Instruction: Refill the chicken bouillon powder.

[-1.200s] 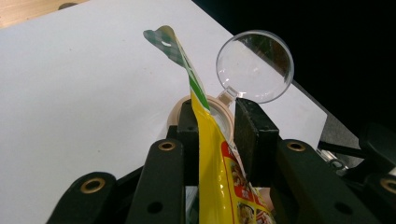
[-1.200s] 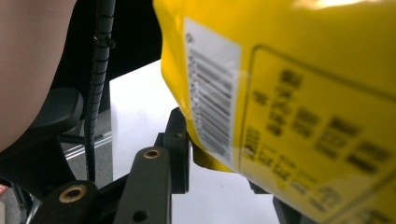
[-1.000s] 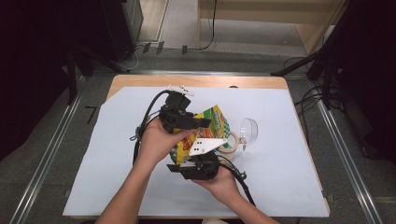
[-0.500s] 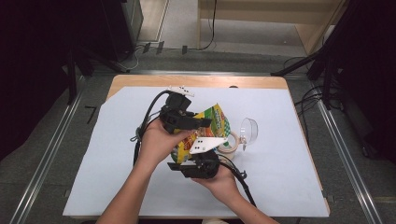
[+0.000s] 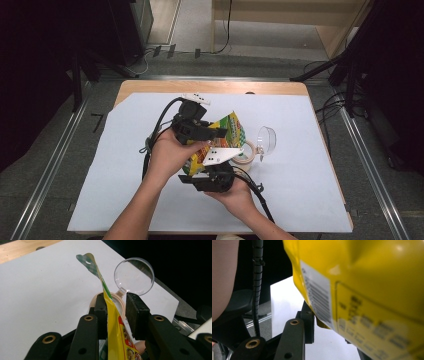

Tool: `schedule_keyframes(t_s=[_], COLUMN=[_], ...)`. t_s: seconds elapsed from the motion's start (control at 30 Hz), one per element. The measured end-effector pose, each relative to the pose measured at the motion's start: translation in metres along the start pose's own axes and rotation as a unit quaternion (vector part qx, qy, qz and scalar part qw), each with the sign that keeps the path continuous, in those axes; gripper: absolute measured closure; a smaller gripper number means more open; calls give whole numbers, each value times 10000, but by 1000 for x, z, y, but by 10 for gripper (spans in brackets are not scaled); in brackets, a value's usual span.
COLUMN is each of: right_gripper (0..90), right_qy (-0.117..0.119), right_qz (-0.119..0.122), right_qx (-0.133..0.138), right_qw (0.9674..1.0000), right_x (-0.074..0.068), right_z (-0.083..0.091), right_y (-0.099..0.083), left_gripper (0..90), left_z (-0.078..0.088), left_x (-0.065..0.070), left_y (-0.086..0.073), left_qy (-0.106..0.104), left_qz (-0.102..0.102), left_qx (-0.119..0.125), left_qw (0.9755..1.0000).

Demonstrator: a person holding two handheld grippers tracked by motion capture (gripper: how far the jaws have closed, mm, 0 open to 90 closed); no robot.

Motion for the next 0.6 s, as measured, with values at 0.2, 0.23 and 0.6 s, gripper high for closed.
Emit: schedule_keyframes(t_s=[0.2,0.23,0.6], right_gripper=[691,691,690], right_qy=[10,-25,-83], right_qz=[4,64,-64], right_qx=[-12,-44,-51], right_qw=[10000,10000,9999], right_x=[-1,-1,9], right_z=[0,0,3], right_y=[1,1,14], left_gripper=[746,749,757], left_z=[-3,-3,-6], left_x=[-9,-11,-20], left_y=[1,2,23], left_qy=[-48,-107,-274], left_qz=[165,199,399], left_qx=[-115,-127,-349], left_qw=[9998,9997,9982])
Point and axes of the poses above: each handheld gripper's, and its own axes: z roughly backward along the jaws, y roughly out of its top, x roughly to its right, the point moved 4 cm from there along -z, roughly forward along the jaws, and after that the axes turned 6 degrees about z, right-handed, at the moved point
